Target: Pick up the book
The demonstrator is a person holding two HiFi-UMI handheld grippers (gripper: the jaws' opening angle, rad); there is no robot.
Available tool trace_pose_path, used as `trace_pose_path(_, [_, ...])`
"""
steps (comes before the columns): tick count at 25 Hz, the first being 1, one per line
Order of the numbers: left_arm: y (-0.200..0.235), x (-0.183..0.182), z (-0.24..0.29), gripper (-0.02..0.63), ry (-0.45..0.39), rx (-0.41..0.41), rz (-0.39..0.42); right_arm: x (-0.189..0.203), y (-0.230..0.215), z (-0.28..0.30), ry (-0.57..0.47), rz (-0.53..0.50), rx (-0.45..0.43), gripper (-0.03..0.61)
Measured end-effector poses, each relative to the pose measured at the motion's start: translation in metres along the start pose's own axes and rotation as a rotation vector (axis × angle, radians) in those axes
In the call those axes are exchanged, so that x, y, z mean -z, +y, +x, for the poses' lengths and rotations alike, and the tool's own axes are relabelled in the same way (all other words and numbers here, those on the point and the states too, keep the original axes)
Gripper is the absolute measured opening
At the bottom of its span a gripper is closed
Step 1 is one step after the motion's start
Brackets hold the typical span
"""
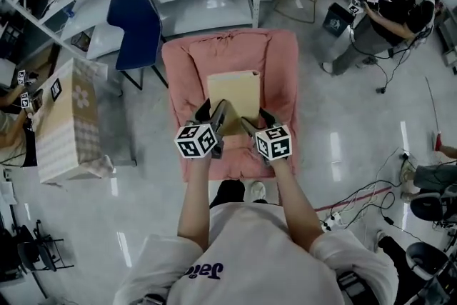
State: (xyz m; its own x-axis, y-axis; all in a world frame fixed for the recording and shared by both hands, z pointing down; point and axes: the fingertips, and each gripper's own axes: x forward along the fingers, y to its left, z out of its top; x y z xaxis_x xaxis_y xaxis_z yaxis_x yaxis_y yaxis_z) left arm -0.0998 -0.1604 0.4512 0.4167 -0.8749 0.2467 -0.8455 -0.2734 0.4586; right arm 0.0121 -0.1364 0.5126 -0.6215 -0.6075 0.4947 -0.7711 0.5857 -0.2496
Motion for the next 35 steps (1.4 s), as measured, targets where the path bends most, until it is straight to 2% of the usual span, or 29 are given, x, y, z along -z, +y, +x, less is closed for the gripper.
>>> trace_pose_path(7, [-0.056,-0.089,-0.018,0.210,-0.178,0.058,0.130,-0.092,0.008,-0.042,-0.176,-0.128,0.018,0.299])
trace_pose_path(17, [-0.121,-0.168,-0.047,0.210,-0.364,0.152,0.232,-0.177,0.021,-0.105,-0.381,-0.257,0.070,0.299])
trace_pose_path(23, [-0.138,-0.182,-0.050,0.209,-0.390,0.173,0.272,-0.192,0.019,-0.118,-0.415,-0.279,0.102,0.298])
trace_pose_path(35, [-0.150,-0.190,-0.037,0.207,-0.412,0.204,0.253,-0.207,0.004,-0.128,-0.423,-0.330,0.138,0.295])
